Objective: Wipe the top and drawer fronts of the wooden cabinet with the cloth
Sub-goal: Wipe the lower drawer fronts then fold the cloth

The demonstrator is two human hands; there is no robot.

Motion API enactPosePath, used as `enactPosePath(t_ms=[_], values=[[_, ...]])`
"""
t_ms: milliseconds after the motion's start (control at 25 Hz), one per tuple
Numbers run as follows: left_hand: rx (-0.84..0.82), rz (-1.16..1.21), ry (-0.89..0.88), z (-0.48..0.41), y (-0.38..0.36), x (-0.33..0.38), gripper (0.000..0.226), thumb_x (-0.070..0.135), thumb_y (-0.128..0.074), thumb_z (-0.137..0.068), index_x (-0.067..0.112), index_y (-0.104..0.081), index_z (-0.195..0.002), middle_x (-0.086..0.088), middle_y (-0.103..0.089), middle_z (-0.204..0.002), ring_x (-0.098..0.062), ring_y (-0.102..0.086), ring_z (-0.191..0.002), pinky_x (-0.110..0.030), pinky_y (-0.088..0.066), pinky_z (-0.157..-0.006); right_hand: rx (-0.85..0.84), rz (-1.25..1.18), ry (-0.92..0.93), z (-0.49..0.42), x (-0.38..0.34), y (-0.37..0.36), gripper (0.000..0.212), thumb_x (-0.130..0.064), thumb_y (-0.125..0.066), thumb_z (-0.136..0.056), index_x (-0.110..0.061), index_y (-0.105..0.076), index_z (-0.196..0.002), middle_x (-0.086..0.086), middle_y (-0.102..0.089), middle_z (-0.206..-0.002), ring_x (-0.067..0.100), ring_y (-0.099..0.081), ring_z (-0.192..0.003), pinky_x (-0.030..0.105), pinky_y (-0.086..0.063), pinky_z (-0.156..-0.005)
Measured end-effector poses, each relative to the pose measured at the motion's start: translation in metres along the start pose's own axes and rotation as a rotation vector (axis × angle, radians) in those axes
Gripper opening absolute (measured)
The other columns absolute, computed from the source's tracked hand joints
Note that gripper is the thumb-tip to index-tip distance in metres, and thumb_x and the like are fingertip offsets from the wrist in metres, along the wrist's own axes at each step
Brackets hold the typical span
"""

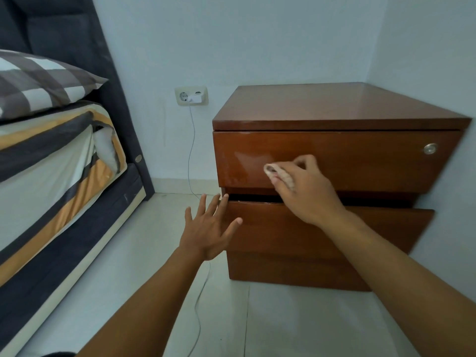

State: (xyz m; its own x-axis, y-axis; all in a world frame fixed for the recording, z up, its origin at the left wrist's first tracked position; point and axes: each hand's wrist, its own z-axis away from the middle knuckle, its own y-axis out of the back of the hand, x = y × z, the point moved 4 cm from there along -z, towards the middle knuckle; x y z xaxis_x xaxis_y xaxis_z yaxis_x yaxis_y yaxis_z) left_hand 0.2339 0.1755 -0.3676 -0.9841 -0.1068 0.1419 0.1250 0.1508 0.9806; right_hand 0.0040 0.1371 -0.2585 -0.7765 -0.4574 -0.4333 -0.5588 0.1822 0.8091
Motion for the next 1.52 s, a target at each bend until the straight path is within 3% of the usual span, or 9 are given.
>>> enactPosePath(t_ms=[80, 240, 360, 480, 680, 800, 1000, 1240, 1520], values=[[-0.026, 0.014, -0.016, 0.004, -0.001, -0.009, 0.081, 0.077, -0.006, -0.093, 0.036, 0.007, -0.161, 0.007, 0.0, -0.171, -0.025, 0.012, -0.157, -0.06, 0.003, -0.122, 0.04, 0.039, 0.164, -0.011, -0.028, -0.021, 0.045, -0.04, -0.056, -0.103, -0.037, -0.05, -0.148, 0.002, -0.042, -0.143, 0.019, -0.054, -0.11, 0.027, -0.047, -0.084], [-0.031, 0.034, -0.056, 0.006, 0.001, -0.014, 0.069, 0.062, -0.012, -0.102, 0.032, 0.002, -0.163, 0.007, -0.003, -0.171, -0.025, 0.01, -0.158, -0.058, -0.003, -0.123, -0.038, 0.245, 0.299, -0.02, -0.05, -0.09, 0.046, -0.032, -0.056, -0.104, -0.04, -0.049, -0.149, 0.001, -0.049, -0.144, 0.025, -0.049, -0.123, 0.041, -0.046, -0.1], [-0.042, 0.032, -0.08, 0.004, 0.005, -0.015, 0.068, 0.058, -0.009, -0.1, 0.032, -0.001, -0.162, 0.007, -0.005, -0.171, -0.026, 0.007, -0.158, -0.057, -0.005, -0.124, -0.141, 0.316, 0.284, -0.006, -0.045, -0.13, 0.052, -0.044, -0.042, -0.106, -0.03, -0.038, -0.156, 0.001, -0.047, -0.153, 0.028, -0.044, -0.138, 0.048, -0.034, -0.114], [-0.03, 0.079, -0.086, -0.001, 0.004, -0.011, 0.07, 0.058, -0.007, -0.098, 0.033, -0.005, -0.162, 0.006, -0.008, -0.171, -0.025, 0.004, -0.158, -0.058, -0.006, -0.123, -0.126, 0.338, 0.261, 0.007, -0.029, -0.14, 0.063, -0.056, -0.025, -0.104, -0.024, -0.035, -0.158, 0.002, -0.048, -0.155, 0.028, -0.042, -0.142, 0.052, -0.026, -0.121], [-0.024, 0.186, -0.068, -0.006, 0.006, 0.018, 0.08, 0.063, -0.003, -0.093, 0.026, -0.011, -0.163, 0.006, -0.007, -0.171, -0.016, 0.005, -0.158, -0.053, -0.001, -0.125, -0.074, 0.412, 0.197, 0.01, 0.016, -0.109, 0.045, -0.038, -0.038, -0.106, -0.023, -0.046, -0.148, 0.002, -0.057, -0.145, 0.029, -0.051, -0.131, 0.049, -0.036, -0.113], [0.007, 0.214, -0.055, -0.007, 0.003, 0.035, 0.085, 0.069, -0.002, -0.091, 0.024, -0.012, -0.163, 0.004, -0.007, -0.171, -0.015, 0.003, -0.158, -0.053, -0.001, -0.126, -0.034, 0.48, 0.169, 0.021, 0.067, -0.08, 0.041, -0.037, -0.039, -0.106, -0.024, -0.049, -0.144, 0.001, -0.06, -0.139, 0.028, -0.055, -0.125, 0.047, -0.04, -0.107], [0.033, 0.067, -0.053, -0.007, -0.002, 0.03, 0.094, 0.078, 0.006, -0.085, 0.028, -0.008, -0.163, 0.005, -0.006, -0.171, -0.016, 0.0, -0.158, -0.056, 0.0, -0.126, -0.017, 0.589, 0.067, 0.041, 0.152, -0.022, 0.046, -0.039, -0.027, -0.104, -0.022, -0.055, -0.136, 0.007, -0.064, -0.133, 0.032, -0.057, -0.12, 0.05, -0.043, -0.104], [0.063, 0.061, -0.052, -0.008, -0.005, 0.03, 0.093, 0.078, 0.005, -0.086, 0.028, -0.009, -0.163, 0.003, -0.007, -0.171, -0.018, -0.001, -0.158, -0.06, 0.0, -0.125, -0.006, 0.752, -0.133, 0.066, 0.244, 0.036, 0.047, -0.03, -0.032, -0.098, -0.01, -0.058, -0.13, 0.019, -0.062, -0.127, 0.043, -0.057, -0.112, 0.055, -0.045, -0.096], [0.058, 0.057, -0.034, -0.011, -0.007, 0.026, 0.093, 0.079, 0.009, -0.084, 0.032, -0.003, -0.162, 0.004, -0.002, -0.172, -0.02, 0.001, -0.158, -0.062, 0.0, -0.124, 0.056, 0.714, -0.188, 0.065, 0.26, 0.032, 0.044, -0.021, -0.026, -0.093, -0.005, -0.055, -0.122, 0.022, -0.056, -0.126, 0.045, -0.053, -0.108, 0.054, -0.044, -0.1]])
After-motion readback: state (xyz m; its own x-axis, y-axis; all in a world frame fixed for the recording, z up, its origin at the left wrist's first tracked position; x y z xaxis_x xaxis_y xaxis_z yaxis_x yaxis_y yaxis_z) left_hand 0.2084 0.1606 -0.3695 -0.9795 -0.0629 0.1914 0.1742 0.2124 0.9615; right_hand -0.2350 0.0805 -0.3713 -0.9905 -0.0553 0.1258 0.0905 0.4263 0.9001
